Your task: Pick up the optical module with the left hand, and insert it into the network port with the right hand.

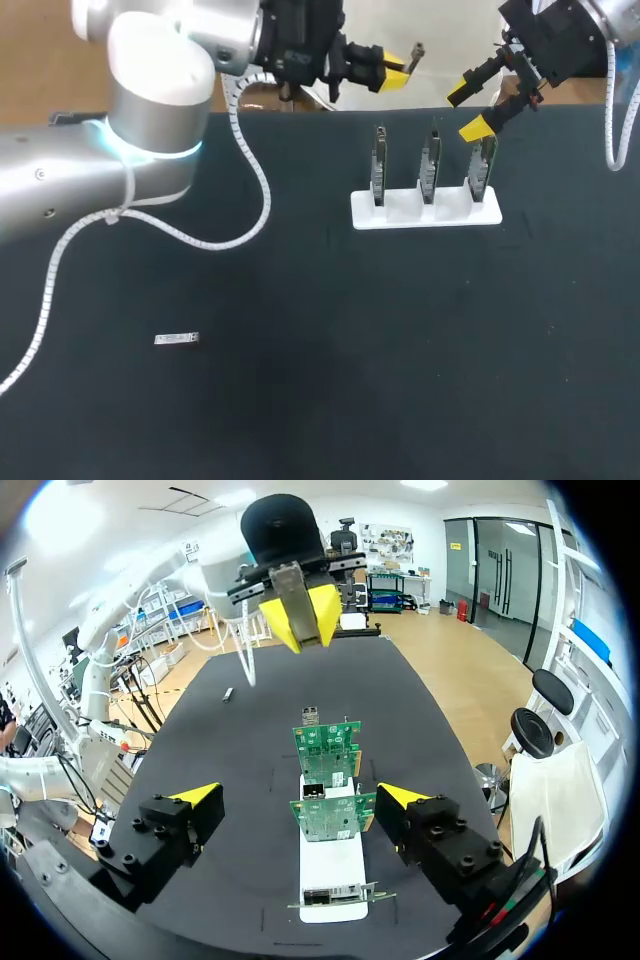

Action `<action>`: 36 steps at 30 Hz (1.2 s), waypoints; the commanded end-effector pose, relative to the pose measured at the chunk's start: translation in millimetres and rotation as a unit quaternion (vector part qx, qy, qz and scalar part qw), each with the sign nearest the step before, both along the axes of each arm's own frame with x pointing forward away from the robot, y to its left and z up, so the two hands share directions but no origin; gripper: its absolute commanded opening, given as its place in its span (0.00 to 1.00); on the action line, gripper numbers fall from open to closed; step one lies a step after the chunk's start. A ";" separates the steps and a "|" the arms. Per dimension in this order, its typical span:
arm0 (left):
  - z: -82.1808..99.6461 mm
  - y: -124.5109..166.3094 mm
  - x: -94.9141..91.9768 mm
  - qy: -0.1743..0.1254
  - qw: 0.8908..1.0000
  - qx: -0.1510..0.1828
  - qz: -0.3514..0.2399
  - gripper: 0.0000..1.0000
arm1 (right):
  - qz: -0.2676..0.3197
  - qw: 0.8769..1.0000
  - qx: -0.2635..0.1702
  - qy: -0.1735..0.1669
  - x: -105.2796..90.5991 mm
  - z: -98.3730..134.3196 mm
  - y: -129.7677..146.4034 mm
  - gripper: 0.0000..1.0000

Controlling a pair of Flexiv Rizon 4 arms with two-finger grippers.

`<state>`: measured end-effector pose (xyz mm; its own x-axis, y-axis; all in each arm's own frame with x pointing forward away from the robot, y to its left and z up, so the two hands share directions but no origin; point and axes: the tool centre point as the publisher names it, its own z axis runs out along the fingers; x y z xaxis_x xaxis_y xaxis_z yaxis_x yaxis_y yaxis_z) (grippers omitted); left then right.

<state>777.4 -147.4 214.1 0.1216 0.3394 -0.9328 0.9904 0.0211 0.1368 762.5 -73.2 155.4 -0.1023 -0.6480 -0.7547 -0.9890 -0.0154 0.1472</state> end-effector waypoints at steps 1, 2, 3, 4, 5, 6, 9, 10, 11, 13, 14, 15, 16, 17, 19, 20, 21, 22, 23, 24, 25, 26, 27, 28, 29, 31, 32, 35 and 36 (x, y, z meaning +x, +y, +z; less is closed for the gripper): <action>-10.3 -5.9 -7.5 0.010 1.000 -0.017 0.000 0.00 | -0.001 1.000 0.000 -0.002 -1.5 -0.1 -0.1 1.00; -12.5 -8.7 -9.2 0.012 1.000 -0.020 -0.004 0.00 | -0.001 1.000 0.000 -0.002 -1.5 -0.1 -0.1 1.00; -14.6 -11.1 -10.2 0.013 1.000 -0.019 -0.005 0.00 | -0.001 1.000 0.000 -0.002 -1.5 -0.1 -0.1 1.00; -15.8 -12.4 -10.6 0.018 1.000 -0.023 -0.004 0.00 | -0.001 1.000 0.000 -0.002 -1.5 -0.1 -0.1 1.00; -16.3 -12.9 -10.5 0.020 0.999 -0.028 -0.004 0.00 | -0.001 1.000 0.000 -0.002 -1.5 -0.1 -0.1 1.00; -16.4 -13.3 -10.1 0.019 0.999 -0.028 -0.002 0.00 | -0.001 1.000 0.000 -0.002 -1.5 -0.1 -0.1 1.00; -15.7 -15.2 -9.2 0.027 0.999 -0.037 0.000 0.00 | -0.001 1.000 0.000 -0.002 -1.5 -0.1 -0.1 1.00; -16.2 -17.0 -9.3 0.031 0.999 -0.043 -0.002 0.00 | -0.001 1.000 0.000 -0.002 -1.5 -0.1 -0.1 1.00; -17.6 -19.1 -9.4 0.042 0.998 -0.046 -0.003 0.00 | -0.001 1.000 0.000 -0.002 -1.5 -0.1 -0.1 1.00; -20.8 -23.7 -9.0 0.057 0.997 -0.056 -0.009 0.00 | -0.001 1.000 0.000 -0.002 -1.5 -0.1 -0.1 1.00; -22.0 -26.4 -8.6 0.063 0.996 -0.058 -0.012 0.00 | -0.001 1.000 0.000 -0.002 -1.5 -0.1 -0.1 1.00; -22.8 -29.2 -8.2 0.067 0.996 -0.057 -0.014 0.00 | -0.001 1.000 0.000 -0.002 -1.5 -0.1 -0.1 1.00; -22.9 -31.4 -7.8 0.071 0.996 -0.060 -0.017 0.00 | -0.001 1.000 0.000 -0.002 -1.5 -0.1 -0.1 1.00; -22.7 -33.1 -7.0 0.074 0.995 -0.065 -0.018 0.00 | -0.001 1.000 0.000 -0.002 -1.5 -0.1 -0.1 1.00; -21.7 -35.6 -5.2 0.077 0.994 -0.069 -0.019 0.00 | -0.001 1.000 0.000 -0.002 -1.5 -0.1 -0.1 1.00; -21.6 -36.8 -4.5 0.078 0.994 -0.068 -0.018 0.00 | -0.001 1.000 0.000 -0.002 -1.5 -0.1 -0.1 1.00; -21.5 -37.7 -3.7 0.081 0.994 -0.070 -0.019 0.00 | -0.001 1.000 0.000 -0.002 -1.5 -0.1 -0.1 1.00; -21.6 -38.3 -2.9 0.084 0.994 -0.072 -0.019 0.00 | -0.001 1.000 0.000 -0.002 -1.5 -0.1 -0.1 1.00; -22.0 -38.8 -2.1 0.088 0.993 -0.073 -0.017 0.00 | -0.001 1.000 0.000 -0.002 -1.5 -0.1 -0.1 1.00; -22.2 -39.3 -1.5 0.091 0.993 -0.075 -0.017 0.00 | -0.001 1.000 0.000 -0.002 -1.5 -0.1 -0.1 1.00; -22.3 -40.1 -1.0 0.093 0.992 -0.078 -0.018 0.00 | -0.001 1.000 0.000 -0.002 -1.5 -0.1 -0.1 1.00; -22.3 -41.6 -1.0 0.093 0.993 -0.077 -0.018 0.00 | -0.001 1.000 0.000 -0.002 -1.5 -0.1 -0.1 1.00; -22.1 -42.8 -1.4 0.093 0.992 -0.077 -0.019 0.00 | -0.001 1.000 0.000 -0.002 -1.5 -0.1 -0.1 1.00; -22.1 -43.7 -1.8 0.093 0.992 -0.077 -0.019 0.00 | -0.001 1.000 0.000 -0.002 -1.5 -0.1 -0.1 1.00; -22.4 -44.6 -2.3 0.093 0.992 -0.077 -0.019 0.00 | -0.001 1.000 0.000 -0.002 -1.5 -0.1 -0.1 1.00; -23.3 -45.8 -3.0 0.094 0.992 -0.077 -0.020 0.00 | -0.001 1.000 0.000 -0.002 -1.5 -0.1 -0.1 1.00; -24.0 -46.3 -3.6 0.095 0.992 -0.077 -0.019 0.00 | -0.001 1.000 0.000 -0.002 -1.5 -0.1 -0.1 1.00; -25.6 -47.9 -6.2 0.100 0.991 -0.080 -0.024 0.00 | -0.001 1.000 0.000 -0.002 -1.5 -0.1 -0.1 1.00; -26.3 -48.3 -7.7 0.100 0.991 -0.080 -0.024 0.00 | -0.001 1.000 0.000 -0.002 -1.5 -0.1 -0.1 1.00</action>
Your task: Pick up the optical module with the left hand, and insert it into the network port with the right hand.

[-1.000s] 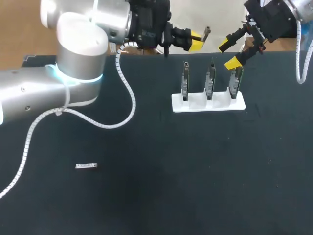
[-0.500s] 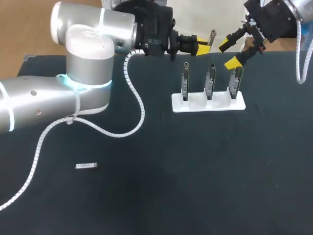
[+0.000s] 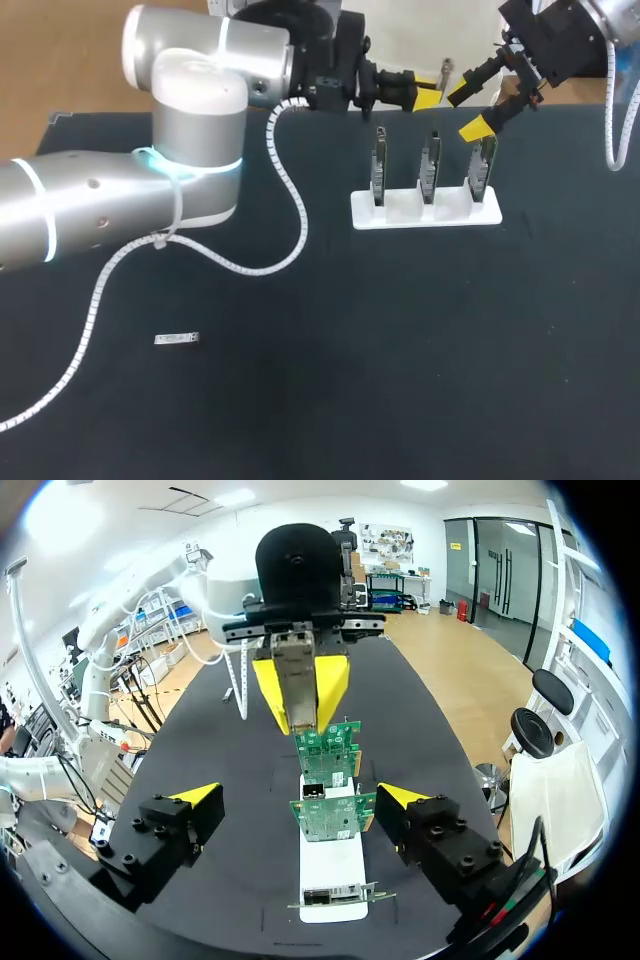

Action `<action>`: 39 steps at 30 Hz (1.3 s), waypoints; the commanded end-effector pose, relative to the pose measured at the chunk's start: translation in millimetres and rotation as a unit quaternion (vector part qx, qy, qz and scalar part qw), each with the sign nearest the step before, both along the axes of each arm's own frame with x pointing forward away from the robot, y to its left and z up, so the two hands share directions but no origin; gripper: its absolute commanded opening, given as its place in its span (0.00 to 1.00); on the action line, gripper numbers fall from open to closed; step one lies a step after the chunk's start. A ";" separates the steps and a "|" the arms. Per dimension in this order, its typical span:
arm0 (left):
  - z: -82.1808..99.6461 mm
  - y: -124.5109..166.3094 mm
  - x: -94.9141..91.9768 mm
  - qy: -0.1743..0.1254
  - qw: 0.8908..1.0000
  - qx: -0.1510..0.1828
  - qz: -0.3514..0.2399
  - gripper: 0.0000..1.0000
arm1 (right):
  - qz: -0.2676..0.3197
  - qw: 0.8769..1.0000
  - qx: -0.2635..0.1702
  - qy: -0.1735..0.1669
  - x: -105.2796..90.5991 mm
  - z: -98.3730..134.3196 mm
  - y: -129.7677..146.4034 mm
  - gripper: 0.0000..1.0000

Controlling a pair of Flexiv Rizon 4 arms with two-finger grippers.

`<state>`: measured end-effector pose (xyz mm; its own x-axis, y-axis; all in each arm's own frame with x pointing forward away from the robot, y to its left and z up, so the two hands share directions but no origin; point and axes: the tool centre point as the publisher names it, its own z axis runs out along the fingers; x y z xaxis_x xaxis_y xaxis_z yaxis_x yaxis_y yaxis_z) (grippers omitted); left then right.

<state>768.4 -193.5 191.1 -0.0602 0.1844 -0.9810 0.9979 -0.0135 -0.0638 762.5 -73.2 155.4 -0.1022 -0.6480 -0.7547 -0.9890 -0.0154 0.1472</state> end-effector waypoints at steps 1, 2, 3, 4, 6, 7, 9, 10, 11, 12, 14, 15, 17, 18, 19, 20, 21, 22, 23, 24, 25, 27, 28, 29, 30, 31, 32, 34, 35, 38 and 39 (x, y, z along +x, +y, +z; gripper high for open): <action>-4.4 -2.2 0.1 0.001 1.000 0.001 -0.004 0.00 | -0.001 1.000 0.000 -0.002 -1.5 -0.1 -0.1 1.00; -5.9 -2.0 -0.6 0.006 1.000 0.001 -0.003 0.00 | -0.001 1.000 0.000 -0.002 -1.5 -0.1 -0.1 1.00; -7.1 -1.7 -1.1 0.007 1.000 0.002 -0.002 0.00 | -0.001 1.000 0.000 -0.002 -1.5 -0.1 -0.1 1.00; -7.9 -1.5 -1.5 0.009 1.000 0.002 -0.001 0.00 | -0.001 1.000 0.000 -0.002 -1.5 -0.1 -0.1 1.00; -8.6 -1.1 -1.9 0.011 1.000 0.003 0.002 0.00 | -0.001 1.000 0.000 -0.002 -1.5 -0.1 -0.1 1.00; -8.8 -1.0 -1.9 0.011 1.000 0.004 0.003 0.00 | -0.001 1.000 0.000 -0.002 -1.5 -0.1 -0.1 1.00; -9.2 -0.7 -1.8 0.013 1.000 0.003 0.006 0.00 | -0.001 1.000 0.000 -0.002 -1.5 -0.1 -0.1 1.00; -9.3 -0.6 -1.7 0.013 1.000 0.003 0.006 0.00 | -0.001 1.000 0.000 -0.002 -1.5 -0.1 -0.1 1.00; -9.3 -0.6 -1.6 0.013 1.000 0.003 0.007 0.00 | -0.001 1.000 0.000 -0.002 -1.5 -0.1 -0.1 1.00; -9.5 -0.9 -1.4 0.013 1.000 0.003 0.006 0.00 | -0.001 1.000 0.000 -0.002 -1.5 -0.1 -0.1 1.00; -10.2 -1.6 -1.5 0.015 1.000 0.000 0.004 0.00 | -0.001 1.000 0.000 -0.002 -1.5 -0.1 -0.1 1.00; -10.7 -1.6 -1.6 0.015 1.000 -0.001 0.004 0.00 | -0.001 1.000 0.000 -0.002 -1.5 -0.1 -0.1 1.00; -12.6 -0.8 -1.2 0.018 1.000 -0.004 0.005 0.00 | -0.001 1.000 0.000 -0.002 -1.5 -0.1 -0.1 1.00; -13.7 -0.3 -0.7 0.021 1.000 -0.005 0.005 0.00 | -0.001 1.000 0.000 -0.002 -1.5 -0.1 -0.1 1.00; -14.6 0.2 -0.2 0.024 1.000 -0.006 0.005 0.00 | -0.001 1.000 0.000 -0.002 -1.5 -0.1 -0.1 1.00; -15.2 0.6 0.1 0.025 1.000 -0.007 0.005 0.00 | -0.001 1.000 0.000 -0.002 -1.5 -0.1 -0.1 1.00; -15.8 0.9 0.3 0.026 1.000 -0.007 0.005 0.00 | -0.001 1.000 0.000 -0.002 -1.5 -0.1 -0.1 1.00; -16.4 0.9 0.4 0.028 1.000 -0.007 0.005 0.00 | -0.001 1.000 0.000 -0.002 -1.5 -0.1 -0.1 1.00; -17.0 0.9 0.3 0.029 1.000 -0.007 0.004 0.00 | -0.001 1.000 0.000 -0.002 -1.5 -0.1 -0.1 1.00; -17.7 0.7 0.3 0.031 0.999 -0.007 0.003 0.00 | -0.001 1.000 0.000 -0.002 -1.5 -0.1 -0.1 1.00; -17.9 0.5 0.3 0.032 0.999 -0.008 0.002 0.00 | -0.001 1.000 0.000 -0.002 -1.5 -0.1 -0.1 1.00; -18.1 0.0 0.1 0.032 0.999 -0.007 -0.001 0.00 | -0.001 1.000 0.000 -0.002 -1.5 -0.1 -0.1 1.00; -18.2 -0.2 0.1 0.032 0.999 -0.008 -0.003 0.00 | -0.001 1.000 0.000 -0.002 -1.5 -0.1 -0.1 1.00; -18.2 -0.2 0.0 0.032 0.999 -0.009 -0.004 0.00 | -0.001 1.000 0.000 -0.002 -1.5 -0.1 -0.1 1.00; -18.2 -0.3 0.0 0.033 0.999 -0.012 -0.005 0.00 | -0.001 1.000 0.000 -0.002 -1.5 -0.1 -0.1 1.00; -18.5 -0.4 -0.3 0.033 0.999 -0.017 -0.007 0.00 | -0.001 1.000 0.000 -0.002 -1.5 -0.1 -0.1 1.00; -18.8 -0.2 -0.6 0.034 0.999 -0.019 -0.006 0.00 | -0.001 1.000 0.000 -0.002 -1.5 -0.1 -0.1 1.00; -19.0 -0.2 -1.2 0.032 0.999 -0.020 -0.008 0.00 | -0.001 1.000 0.000 -0.002 -1.5 -0.1 -0.1 1.00; -19.0 -0.2 -1.2 0.032 0.999 -0.021 -0.009 0.00 | -0.001 1.000 0.000 -0.002 -1.5 -0.1 -0.1 1.00; -18.8 -0.5 -1.9 0.031 0.999 -0.023 -0.014 0.00 | -0.001 1.000 0.000 -0.002 -1.5 -0.1 -0.1 1.00; -18.8 -0.5 -1.9 0.031 0.999 -0.023 -0.014 0.00 | -0.001 1.000 0.000 -0.002 -1.5 -0.1 -0.1 1.00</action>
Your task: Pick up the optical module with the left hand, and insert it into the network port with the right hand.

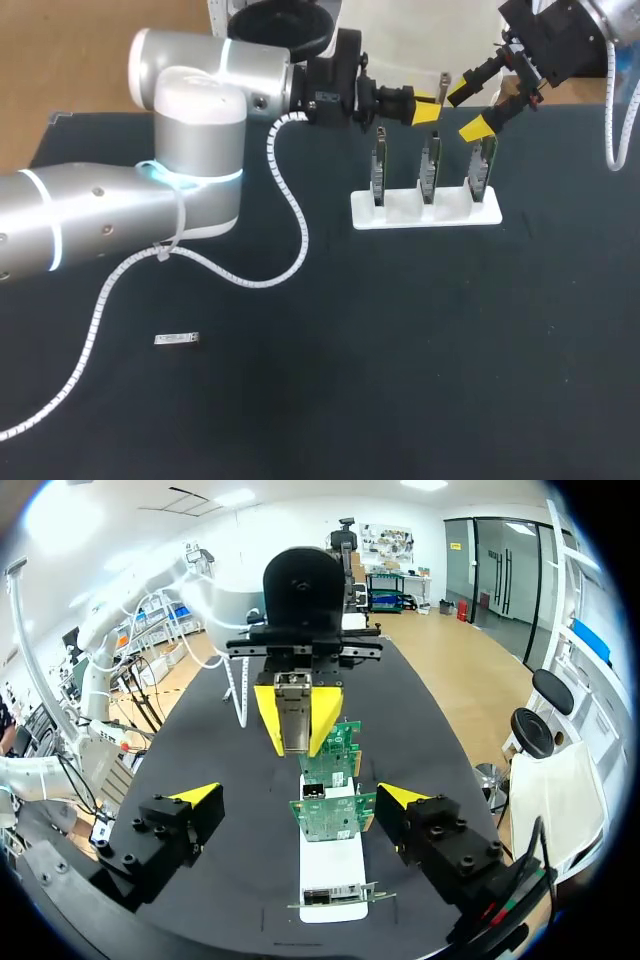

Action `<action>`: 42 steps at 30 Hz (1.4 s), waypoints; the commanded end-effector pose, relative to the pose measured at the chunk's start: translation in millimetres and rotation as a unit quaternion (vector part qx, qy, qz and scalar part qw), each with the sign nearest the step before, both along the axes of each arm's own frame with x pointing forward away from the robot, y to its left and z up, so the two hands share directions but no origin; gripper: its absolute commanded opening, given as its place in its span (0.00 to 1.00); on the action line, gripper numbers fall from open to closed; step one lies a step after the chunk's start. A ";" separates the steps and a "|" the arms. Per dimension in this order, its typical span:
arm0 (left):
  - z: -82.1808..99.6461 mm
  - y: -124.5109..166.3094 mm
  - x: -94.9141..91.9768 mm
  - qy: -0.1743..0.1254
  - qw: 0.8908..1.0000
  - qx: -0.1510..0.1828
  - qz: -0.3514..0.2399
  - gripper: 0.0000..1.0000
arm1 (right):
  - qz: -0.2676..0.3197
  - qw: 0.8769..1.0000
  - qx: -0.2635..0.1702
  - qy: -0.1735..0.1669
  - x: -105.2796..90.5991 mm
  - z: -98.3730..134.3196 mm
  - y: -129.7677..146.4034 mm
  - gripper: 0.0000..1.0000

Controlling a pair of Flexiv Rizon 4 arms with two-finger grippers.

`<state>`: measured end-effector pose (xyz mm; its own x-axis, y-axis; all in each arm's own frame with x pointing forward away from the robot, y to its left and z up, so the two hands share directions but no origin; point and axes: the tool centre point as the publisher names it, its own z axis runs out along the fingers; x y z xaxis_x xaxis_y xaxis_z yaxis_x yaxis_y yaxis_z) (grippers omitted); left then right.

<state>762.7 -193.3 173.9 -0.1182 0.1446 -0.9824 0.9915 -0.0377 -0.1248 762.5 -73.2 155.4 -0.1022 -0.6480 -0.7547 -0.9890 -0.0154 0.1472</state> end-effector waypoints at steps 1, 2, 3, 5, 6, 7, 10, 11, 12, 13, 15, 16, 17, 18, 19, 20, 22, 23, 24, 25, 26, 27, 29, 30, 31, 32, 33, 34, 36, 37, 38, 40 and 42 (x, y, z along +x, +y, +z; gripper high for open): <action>-1.7 -0.8 3.8 0.000 1.000 -0.001 -0.004 0.00 | -0.001 1.000 0.000 -0.002 -1.5 -0.1 -0.1 1.00; -1.7 -0.8 3.8 0.000 1.000 -0.001 -0.004 0.00 | -0.001 1.000 0.000 -0.002 -1.5 -0.1 -0.1 1.00; -1.7 -0.8 3.8 0.000 1.000 -0.001 -0.004 0.00 | -0.001 1.000 0.000 -0.002 -1.5 -0.1 -0.1 1.00; -1.7 -0.8 3.8 0.000 1.000 -0.001 -0.004 0.00 | -0.001 1.000 0.000 -0.002 -1.5 -0.1 -0.1 1.00; -1.7 -0.8 3.8 0.000 1.000 -0.001 -0.004 0.00 | -0.001 1.000 0.000 -0.002 -1.5 -0.1 -0.1 1.00; -1.7 -0.8 3.8 0.000 1.000 -0.001 -0.004 0.00 | -0.001 1.000 0.000 -0.002 -1.5 -0.1 -0.1 1.00; -1.7 -0.8 3.8 0.000 1.000 -0.001 -0.004 0.00 | -0.004 1.000 -0.001 -0.003 -0.4 -0.6 -0.8 1.00; -1.7 -0.8 3.8 0.000 1.000 -0.001 -0.004 0.00 | -0.007 1.000 -0.003 -0.004 0.4 -1.2 -1.9 1.00; -1.7 -0.8 3.8 0.000 1.000 -0.001 -0.004 0.00 | -0.017 1.000 -0.010 -0.008 2.3 -2.1 -3.6 1.00; -1.7 -0.8 3.8 0.000 1.000 -0.001 -0.004 0.00 | -0.020 1.000 -0.010 -0.008 3.9 -2.6 -5.7 1.00; -1.7 -0.8 3.8 0.000 1.000 -0.001 -0.004 0.00 | -0.027 0.999 -0.016 -0.013 6.5 -1.2 -10.7 1.00; -1.7 -0.8 3.8 0.000 1.000 -0.001 -0.004 0.00 | -0.027 0.999 -0.016 -0.013 8.0 -0.1 -13.0 1.00; -1.7 -0.8 3.8 0.000 1.000 -0.001 -0.004 0.00 | -0.028 0.999 -0.016 -0.014 9.5 1.6 -15.4 1.00; -1.7 -0.8 3.8 0.000 1.000 -0.001 -0.004 0.00 | -0.030 0.999 -0.018 -0.016 11.1 3.1 -17.3 1.00; -1.7 -0.8 3.8 0.000 1.000 -0.001 -0.004 0.00 | -0.030 0.999 -0.017 -0.016 12.7 5.2 -19.2 1.00; -1.7 -0.8 3.8 0.000 1.000 -0.001 -0.004 0.00 | -0.029 0.999 -0.016 -0.017 13.7 7.2 -20.6 1.00; -1.7 -0.8 3.8 0.000 1.000 -0.001 -0.004 0.00 | -0.024 1.000 -0.012 -0.016 15.2 11.5 -22.3 1.00; -1.7 -0.8 3.8 0.000 1.000 -0.001 -0.004 0.00 | -0.022 0.999 -0.013 -0.020 15.8 13.1 -22.6 1.00; -1.7 -0.8 3.8 0.000 1.000 -0.001 -0.004 0.00 | -0.018 0.999 -0.015 -0.023 15.9 14.8 -22.8 1.00; -1.7 -0.8 3.8 0.000 1.000 -0.001 -0.004 0.00 | -0.017 1.000 -0.014 -0.023 15.8 16.7 -22.6 1.00; -1.7 -0.8 3.8 0.000 1.000 -0.001 -0.004 0.00 | -0.013 1.000 -0.007 -0.019 15.7 18.9 -22.5 1.00; -1.7 -0.8 3.8 0.000 1.000 -0.001 -0.004 0.00 | -0.007 1.000 -0.006 -0.022 15.3 21.1 -22.2 1.00; -1.7 -0.8 3.8 0.000 1.000 -0.001 -0.004 0.00 | -0.003 1.000 -0.005 -0.026 15.1 25.1 -20.7 1.00; -1.7 -0.8 3.8 0.000 1.000 -0.001 -0.004 0.00 | 0.000 1.000 -0.003 -0.028 15.1 27.1 -19.6 1.00; -1.7 -0.8 3.8 0.000 1.000 -0.001 -0.004 0.00 | 0.001 1.000 0.001 -0.029 15.5 29.4 -18.5 1.00; -1.7 -0.8 3.8 0.000 1.000 -0.001 -0.004 0.00 | 0.000 1.000 0.004 -0.031 16.2 31.5 -17.3 1.00; -1.7 -0.8 3.8 0.000 1.000 -0.001 -0.004 0.00 | 0.001 0.999 0.005 -0.033 16.4 32.8 -16.1 1.00; -1.7 -0.8 3.8 0.000 1.000 -0.001 -0.004 0.00 | 0.001 0.999 0.007 -0.035 16.7 34.3 -14.5 1.00; -1.7 -0.8 3.8 0.000 1.000 -0.001 -0.004 0.00 | 0.001 0.999 0.014 -0.037 17.7 36.9 -11.3 1.00; -1.7 -0.8 3.8 0.000 1.000 -0.001 -0.004 0.00 | 0.001 0.999 0.016 -0.039 17.8 38.2 -9.5 1.00; -1.7 -0.8 3.8 0.000 1.000 -0.001 -0.004 0.00 | 0.000 0.999 0.020 -0.040 18.0 39.6 -7.6 1.00; -1.7 -0.8 3.8 0.000 1.000 -0.001 -0.004 0.00 | -0.002 0.999 0.025 -0.041 18.3 41.1 -4.2 1.00; -1.7 -0.8 3.8 0.000 1.000 -0.001 -0.004 0.00 | -0.002 0.999 0.034 -0.039 18.1 42.5 -0.3 1.00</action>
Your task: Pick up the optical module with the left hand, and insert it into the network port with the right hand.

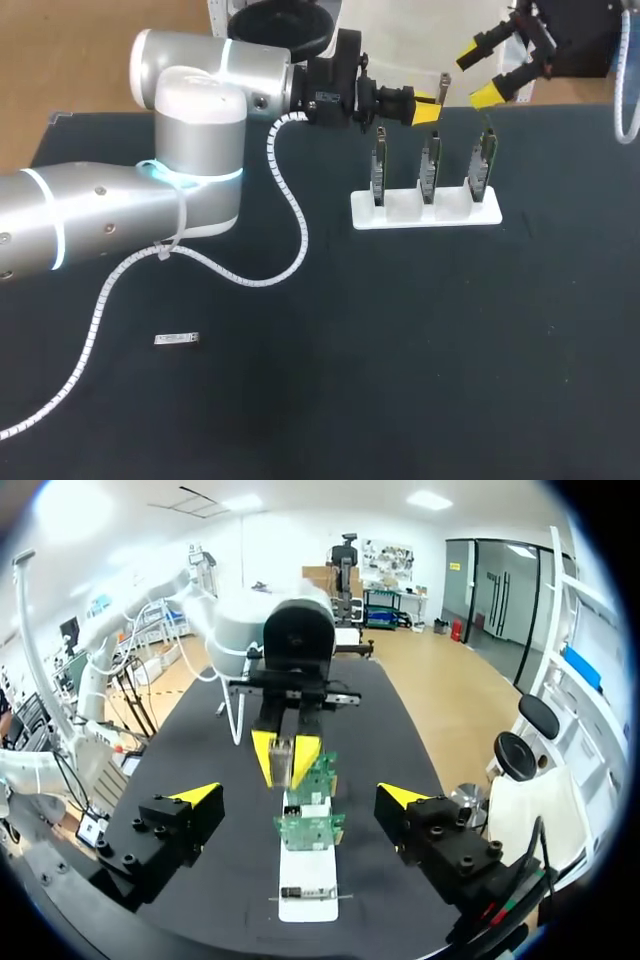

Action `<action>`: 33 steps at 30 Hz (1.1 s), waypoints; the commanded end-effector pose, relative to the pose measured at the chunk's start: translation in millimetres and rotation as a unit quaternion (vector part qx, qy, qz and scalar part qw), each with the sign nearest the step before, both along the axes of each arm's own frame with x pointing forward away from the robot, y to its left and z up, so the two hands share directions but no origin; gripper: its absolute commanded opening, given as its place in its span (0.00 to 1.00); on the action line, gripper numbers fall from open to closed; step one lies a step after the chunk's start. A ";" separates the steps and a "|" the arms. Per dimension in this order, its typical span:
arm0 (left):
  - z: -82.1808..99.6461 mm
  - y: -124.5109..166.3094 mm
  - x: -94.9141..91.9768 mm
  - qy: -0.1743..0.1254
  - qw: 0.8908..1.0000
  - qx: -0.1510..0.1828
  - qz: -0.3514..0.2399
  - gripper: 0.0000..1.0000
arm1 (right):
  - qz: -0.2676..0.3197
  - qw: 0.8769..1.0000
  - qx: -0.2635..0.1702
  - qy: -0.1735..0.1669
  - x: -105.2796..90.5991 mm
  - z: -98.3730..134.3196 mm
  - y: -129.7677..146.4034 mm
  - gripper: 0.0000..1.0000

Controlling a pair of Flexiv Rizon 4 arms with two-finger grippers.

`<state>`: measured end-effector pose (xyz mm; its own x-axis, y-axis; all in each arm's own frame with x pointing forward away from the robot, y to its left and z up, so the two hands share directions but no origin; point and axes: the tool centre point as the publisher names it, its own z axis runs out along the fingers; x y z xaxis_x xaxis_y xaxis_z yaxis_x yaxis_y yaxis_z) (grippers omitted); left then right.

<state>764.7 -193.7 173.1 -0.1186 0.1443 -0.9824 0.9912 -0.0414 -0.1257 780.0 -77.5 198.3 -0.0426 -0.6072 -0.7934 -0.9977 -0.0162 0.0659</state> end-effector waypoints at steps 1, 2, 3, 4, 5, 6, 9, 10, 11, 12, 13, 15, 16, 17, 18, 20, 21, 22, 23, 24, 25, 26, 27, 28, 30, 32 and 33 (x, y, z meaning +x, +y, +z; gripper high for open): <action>-0.8 -0.4 1.8 0.000 1.000 -0.001 -0.002 0.00 | 0.001 1.000 0.011 0.001 0.3 0.5 5.9 1.00; -0.8 -0.4 1.8 0.000 1.000 -0.001 -0.002 0.00 | 0.002 1.000 0.014 0.001 -0.3 0.9 7.8 1.00; -0.8 -0.4 1.8 0.000 1.000 -0.001 -0.002 0.00 | 0.004 1.000 0.016 0.002 -1.0 1.1 9.5 1.00; -0.8 -0.4 1.8 0.000 1.000 -0.001 -0.002 0.00 | 0.006 1.000 0.017 0.003 -1.7 1.1 10.8 1.00; -0.8 -0.4 1.8 0.000 1.000 -0.001 -0.002 0.00 | 0.008 1.000 0.017 0.003 -2.4 1.0 12.0 1.00; -0.8 -0.4 1.8 0.000 1.000 -0.001 -0.002 0.00 | 0.010 1.000 0.020 0.005 -3.0 1.0 12.9 1.00; -0.8 -0.4 1.8 0.000 1.000 -0.001 -0.002 0.00 | 0.012 1.000 0.023 0.007 -4.5 1.6 15.2 1.00; -0.8 -0.4 1.8 0.000 1.000 -0.001 -0.002 0.00 | 0.013 1.000 0.025 0.008 -5.1 2.0 16.1 1.00; -0.8 -0.4 1.8 0.000 1.000 -0.001 -0.002 0.00 | 0.013 1.000 0.025 0.008 -5.8 2.5 17.2 1.00; -0.8 -0.4 1.8 0.000 1.000 -0.001 -0.002 0.00 | 0.014 1.000 0.026 0.008 -6.4 2.9 18.2 1.00; -0.8 -0.4 1.8 0.000 1.000 -0.001 -0.002 0.00 | 0.015 1.000 0.027 0.007 -6.7 3.3 19.2 1.00; -0.8 -0.4 1.8 0.000 1.000 -0.001 -0.002 0.00 | 0.015 0.999 0.029 0.006 -6.6 4.0 20.8 1.00; -0.8 -0.4 1.8 0.000 1.000 -0.001 -0.002 0.00 | 0.015 0.999 0.030 0.006 -6.4 4.5 21.5 1.00; -0.8 -0.4 1.8 0.000 1.000 -0.001 -0.002 0.00 | 0.015 0.999 0.030 0.005 -6.0 4.9 22.2 1.00; -0.8 -0.4 1.8 0.000 1.000 -0.001 -0.002 0.00 | 0.015 0.999 0.031 0.004 -5.6 5.3 22.8 1.00; -0.8 -0.4 1.8 0.000 1.000 -0.001 -0.002 0.00 | 0.016 0.999 0.034 0.004 -5.2 6.4 24.0 1.00; -0.8 -0.4 1.8 0.000 1.000 -0.001 -0.002 0.00 | 0.018 0.999 0.034 0.004 -5.2 6.8 24.6 1.00; -0.8 -0.4 1.8 0.000 1.000 -0.001 -0.002 0.00 | 0.019 0.999 0.035 0.004 -5.1 7.2 25.4 1.00; -0.8 -0.4 1.8 0.000 1.000 -0.001 -0.002 0.00 | 0.021 0.999 0.036 0.005 -5.1 7.5 26.0 1.00; -0.8 -0.4 1.8 0.000 1.000 -0.001 -0.002 0.00 | 0.023 0.999 0.036 0.005 -5.2 7.6 26.7 1.00; -0.8 -0.4 1.8 0.000 1.000 -0.001 -0.002 0.00 | 0.024 0.999 0.035 0.005 -5.2 7.5 27.1 1.00; -0.8 -0.4 1.8 0.000 1.000 -0.001 -0.002 0.00 | 0.025 0.999 0.036 0.005 -5.1 7.4 27.4 1.00; -0.8 -0.4 1.8 0.000 1.000 -0.001 -0.002 0.00 | 0.026 0.999 0.035 0.006 -5.1 7.3 27.6 1.00; -0.8 -0.4 1.8 0.000 1.000 -0.001 -0.002 0.00 | 0.026 0.999 0.035 0.006 -5.1 7.2 27.8 1.00; -0.8 -0.4 1.8 0.000 1.000 -0.001 -0.002 0.00 | 0.028 0.999 0.035 0.007 -5.0 6.8 28.3 1.00; -0.8 -0.4 1.8 0.000 1.000 -0.001 -0.002 0.00 | 0.029 0.999 0.036 0.007 -5.1 6.7 28.9 1.00; -0.8 -0.4 1.8 0.000 1.000 -0.001 -0.002 0.00 | 0.030 0.999 0.036 0.007 -5.2 6.7 29.4 1.00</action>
<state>764.7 -193.7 173.1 -0.1186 0.1443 -0.9824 0.9912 -0.0416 -0.1258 770.2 -48.5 205.8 -0.0206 -0.5524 -0.8333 -0.9948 -0.0718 0.0722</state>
